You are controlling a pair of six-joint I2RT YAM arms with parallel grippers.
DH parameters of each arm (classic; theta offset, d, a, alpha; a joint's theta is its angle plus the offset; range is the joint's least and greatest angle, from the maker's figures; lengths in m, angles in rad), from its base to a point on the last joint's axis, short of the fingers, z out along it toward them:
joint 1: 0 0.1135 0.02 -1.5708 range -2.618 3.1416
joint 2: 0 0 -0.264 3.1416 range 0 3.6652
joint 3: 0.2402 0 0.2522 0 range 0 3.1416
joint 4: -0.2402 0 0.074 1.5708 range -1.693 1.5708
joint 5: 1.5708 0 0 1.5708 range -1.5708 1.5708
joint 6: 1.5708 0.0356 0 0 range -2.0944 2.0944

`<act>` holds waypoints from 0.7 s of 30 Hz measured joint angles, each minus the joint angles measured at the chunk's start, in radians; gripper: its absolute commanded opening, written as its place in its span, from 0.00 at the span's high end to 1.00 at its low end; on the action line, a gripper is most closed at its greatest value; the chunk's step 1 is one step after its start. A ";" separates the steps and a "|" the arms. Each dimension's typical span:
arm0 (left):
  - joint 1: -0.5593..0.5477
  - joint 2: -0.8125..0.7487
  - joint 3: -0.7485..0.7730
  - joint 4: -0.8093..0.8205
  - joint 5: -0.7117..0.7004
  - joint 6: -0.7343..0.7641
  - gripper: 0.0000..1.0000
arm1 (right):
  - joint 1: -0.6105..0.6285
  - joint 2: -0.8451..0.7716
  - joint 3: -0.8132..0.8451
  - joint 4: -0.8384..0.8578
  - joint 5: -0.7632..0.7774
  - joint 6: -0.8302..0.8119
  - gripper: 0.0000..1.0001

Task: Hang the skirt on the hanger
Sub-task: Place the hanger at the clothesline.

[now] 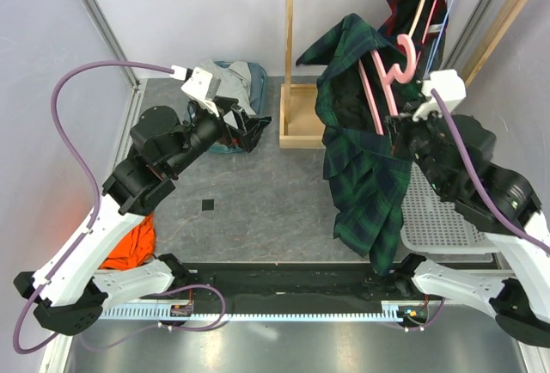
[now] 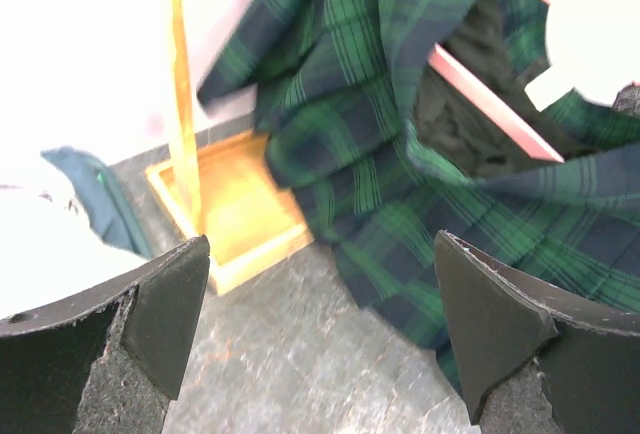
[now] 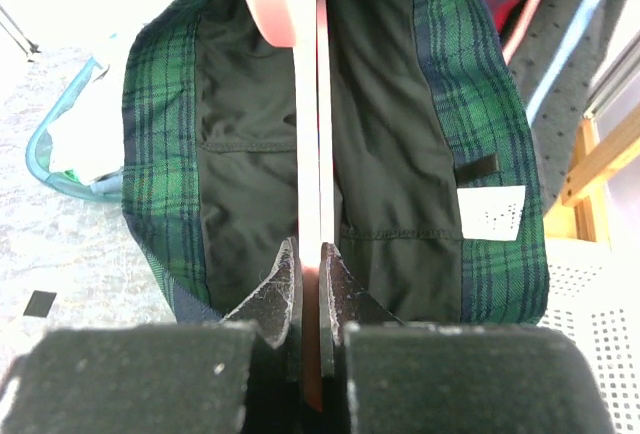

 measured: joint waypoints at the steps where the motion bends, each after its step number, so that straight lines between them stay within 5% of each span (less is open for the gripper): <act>1: 0.000 0.000 -0.004 -0.008 -0.009 -0.002 0.01 | 0.000 0.019 0.008 0.008 -0.001 0.001 1.00; 21: 0.000 -0.123 -0.097 -0.089 -0.104 -0.012 0.01 | 0.000 0.351 0.124 0.296 0.038 0.081 1.00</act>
